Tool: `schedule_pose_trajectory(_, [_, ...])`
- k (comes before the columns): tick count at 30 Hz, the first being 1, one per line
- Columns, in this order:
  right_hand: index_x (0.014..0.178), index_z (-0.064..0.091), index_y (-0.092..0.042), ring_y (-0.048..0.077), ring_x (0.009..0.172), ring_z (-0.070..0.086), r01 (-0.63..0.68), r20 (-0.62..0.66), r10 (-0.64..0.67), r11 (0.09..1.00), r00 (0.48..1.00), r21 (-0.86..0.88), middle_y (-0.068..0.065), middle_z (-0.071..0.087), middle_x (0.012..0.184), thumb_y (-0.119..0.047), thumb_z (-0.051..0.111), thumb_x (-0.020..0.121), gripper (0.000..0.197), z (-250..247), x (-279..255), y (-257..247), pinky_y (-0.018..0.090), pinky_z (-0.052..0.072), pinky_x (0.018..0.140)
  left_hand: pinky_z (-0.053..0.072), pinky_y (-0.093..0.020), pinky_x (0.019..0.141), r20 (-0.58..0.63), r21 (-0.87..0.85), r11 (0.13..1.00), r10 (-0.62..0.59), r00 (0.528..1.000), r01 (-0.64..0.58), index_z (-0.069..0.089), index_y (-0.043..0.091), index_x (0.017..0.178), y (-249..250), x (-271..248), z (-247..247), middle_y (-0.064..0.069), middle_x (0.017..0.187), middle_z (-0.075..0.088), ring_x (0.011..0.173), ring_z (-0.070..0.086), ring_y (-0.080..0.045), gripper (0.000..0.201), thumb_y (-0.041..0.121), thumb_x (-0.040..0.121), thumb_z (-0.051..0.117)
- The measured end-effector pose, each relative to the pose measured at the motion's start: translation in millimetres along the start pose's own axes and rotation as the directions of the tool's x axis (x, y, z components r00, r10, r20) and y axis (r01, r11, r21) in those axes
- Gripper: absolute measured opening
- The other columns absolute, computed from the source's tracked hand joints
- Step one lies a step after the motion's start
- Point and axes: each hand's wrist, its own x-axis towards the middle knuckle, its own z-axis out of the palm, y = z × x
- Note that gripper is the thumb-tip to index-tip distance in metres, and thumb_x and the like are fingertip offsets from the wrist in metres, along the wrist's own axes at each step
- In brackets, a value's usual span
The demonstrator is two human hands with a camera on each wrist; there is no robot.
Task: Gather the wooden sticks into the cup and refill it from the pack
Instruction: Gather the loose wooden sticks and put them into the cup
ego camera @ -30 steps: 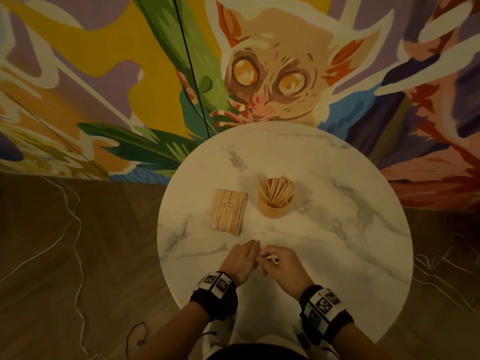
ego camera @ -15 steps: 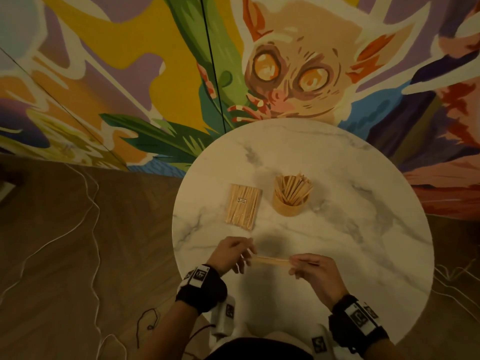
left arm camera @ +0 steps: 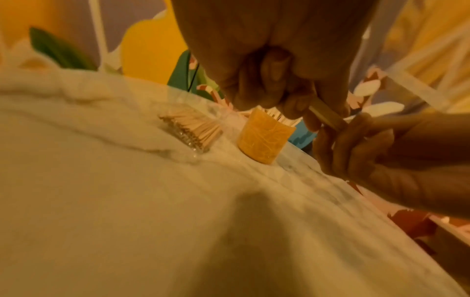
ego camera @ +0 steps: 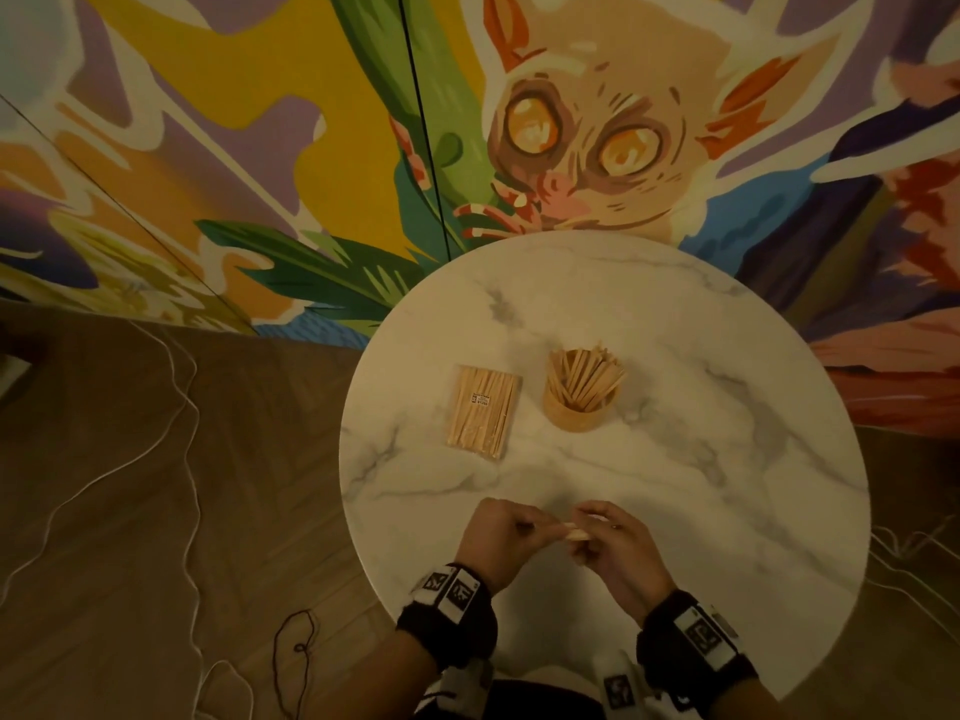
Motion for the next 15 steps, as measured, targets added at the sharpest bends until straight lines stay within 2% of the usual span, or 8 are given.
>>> schedule_pose_trajectory(1, [0.091,0.06,0.0,0.023,0.055,0.059,-0.02,-0.016,0.021,0.999,1.0,0.046,0.018,0.061,0.071,-0.003,0.057,0.092,0.005,1.4,0.9,-1.4,0.032,0.045,0.057,0.05,-0.037,0.065,-0.006,0.039,0.999,0.028,1.0,-0.028,0.077,0.03,0.089,-1.2,4.0,-1.8,0.005,0.074,0.075,0.063,0.064,-0.015,0.028,0.053,0.081,0.063])
schedule_pose_trajectory(4, [0.081,0.061,-0.002,0.022,0.054,0.061,-0.069,-0.054,0.075,0.992,0.996,0.105,0.014,0.065,0.065,-0.012,0.055,0.095,0.019,3.8,5.4,-3.8,0.032,0.046,0.056,0.04,-0.021,0.057,0.042,0.248,0.948,0.193,0.98,-0.198,0.077,0.03,0.091,-5.5,16.4,-8.7,0.005,0.07,0.07,0.058,0.053,-0.005,0.031,0.053,0.087,0.056])
schedule_pose_trajectory(6, [0.079,0.062,0.001,0.019,0.053,0.061,-0.101,-0.042,0.106,0.989,0.993,0.11,0.012,0.064,0.062,-0.011,0.055,0.095,0.021,5.3,7.5,-4.4,0.03,0.046,0.055,0.037,-0.021,0.056,0.069,0.351,0.897,0.262,0.963,-0.269,0.076,0.027,0.085,-2.6,22.3,-7.8,0.004,0.069,0.067,0.058,0.052,-0.005,0.034,0.052,0.09,0.053])
schedule_pose_trajectory(10, [0.085,0.063,0.005,0.018,0.059,0.066,-0.077,-0.014,0.078,0.994,0.997,0.078,0.015,0.068,0.07,-0.005,0.059,0.091,0.013,1.1,19.6,-16.4,0.026,0.052,0.058,0.044,-0.028,0.057,-0.005,0.27,0.947,0.179,0.984,-0.171,0.073,0.022,0.076,2.6,39.2,-3.5,0.005,0.069,0.064,0.06,0.055,-0.009,0.035,0.053,0.087,0.058])
schedule_pose_trajectory(13, [0.087,0.062,0.007,0.024,0.065,0.07,-0.028,0.021,0.028,0.999,0.999,0.026,0.022,0.07,0.077,0.002,0.063,0.086,0.005,-6.5,31.6,-35.8,0.028,0.058,0.063,0.041,-0.022,0.058,0.044,0.234,0.958,0.157,0.987,-0.162,0.074,0.021,0.077,1.2,60.4,-1.9,0.005,0.069,0.063,0.061,0.054,-0.008,0.035,0.052,0.086,0.059])
schedule_pose_trajectory(15, [0.09,0.063,0.01,0.029,0.066,0.07,0.013,0.018,-0.012,0.998,1.0,-0.055,0.027,0.07,0.08,0.006,0.066,0.082,0.009,-9.6,39.3,-50.9,0.029,0.06,0.063,0.037,-0.02,0.058,0.076,0.202,0.97,0.12,0.99,-0.133,0.073,0.02,0.076,-0.9,74.9,-2.3,0.005,0.069,0.061,0.061,0.052,-0.006,0.036,0.05,0.088,0.056])
